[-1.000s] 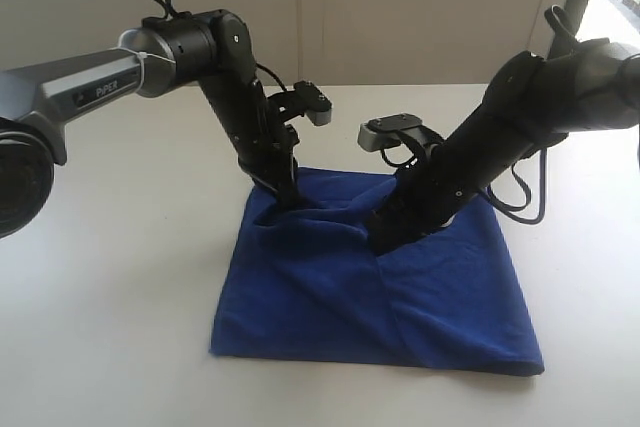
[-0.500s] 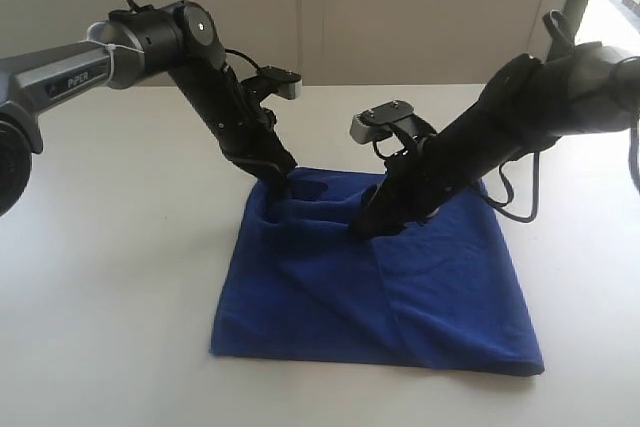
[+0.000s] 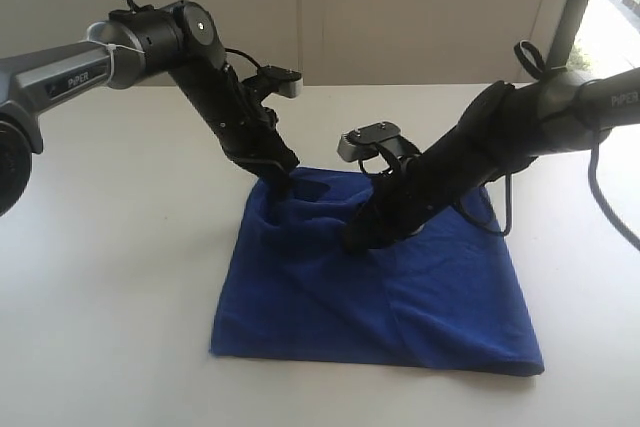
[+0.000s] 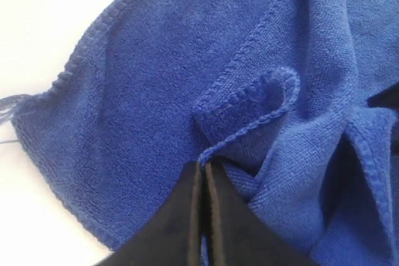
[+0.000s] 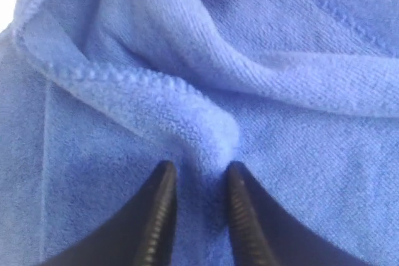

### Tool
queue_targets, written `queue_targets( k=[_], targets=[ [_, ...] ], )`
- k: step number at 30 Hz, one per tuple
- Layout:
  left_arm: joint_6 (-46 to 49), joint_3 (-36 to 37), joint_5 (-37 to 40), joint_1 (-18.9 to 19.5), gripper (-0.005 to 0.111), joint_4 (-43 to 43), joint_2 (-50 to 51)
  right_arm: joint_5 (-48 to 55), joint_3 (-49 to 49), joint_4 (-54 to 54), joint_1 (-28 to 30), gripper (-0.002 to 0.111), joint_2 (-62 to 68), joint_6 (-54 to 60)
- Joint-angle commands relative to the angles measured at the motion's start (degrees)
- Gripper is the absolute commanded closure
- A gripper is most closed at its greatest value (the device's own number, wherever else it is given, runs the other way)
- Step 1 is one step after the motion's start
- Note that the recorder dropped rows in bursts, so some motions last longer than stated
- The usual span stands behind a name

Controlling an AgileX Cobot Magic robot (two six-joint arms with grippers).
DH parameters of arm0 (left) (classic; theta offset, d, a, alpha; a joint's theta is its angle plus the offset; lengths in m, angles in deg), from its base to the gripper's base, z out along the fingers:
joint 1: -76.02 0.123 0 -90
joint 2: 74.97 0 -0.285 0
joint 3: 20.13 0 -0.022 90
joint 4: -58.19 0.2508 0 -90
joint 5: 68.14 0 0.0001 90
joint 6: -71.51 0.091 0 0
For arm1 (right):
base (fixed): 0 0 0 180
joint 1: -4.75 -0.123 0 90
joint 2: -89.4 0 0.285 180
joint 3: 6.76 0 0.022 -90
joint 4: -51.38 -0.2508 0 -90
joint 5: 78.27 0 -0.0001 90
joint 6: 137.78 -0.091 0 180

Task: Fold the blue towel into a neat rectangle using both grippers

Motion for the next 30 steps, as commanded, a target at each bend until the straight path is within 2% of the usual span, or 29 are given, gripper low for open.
queue_targets(
  k=[1,6,10,21,30],
  targets=[
    [-0.75,-0.28,0.68,0.1,0.107,0.16,-0.03,1.74,0.46,-1.09,-0.01,0.094,-0.67,2.44],
    [-2.24,-0.28,-0.35,0.1,0.107,0.93,-0.03,8.92,0.46,-2.17,-0.01,0.108,-0.77,5.04],
    [-4.29,-0.28,-1.99,0.34,0.107,0.93,-0.03,14.49,0.35,-4.11,-1.44,0.108,-1.17,8.36],
    [-9.52,-0.28,-2.08,2.76,0.107,0.05,-0.03,11.8,0.12,-4.11,-11.96,0.108,-2.3,8.45],
    [-11.24,-0.28,-1.1,2.86,0.107,0.49,-0.03,10.25,0.12,-3.9,-16.55,0.108,-2.08,9.41]
  ],
)
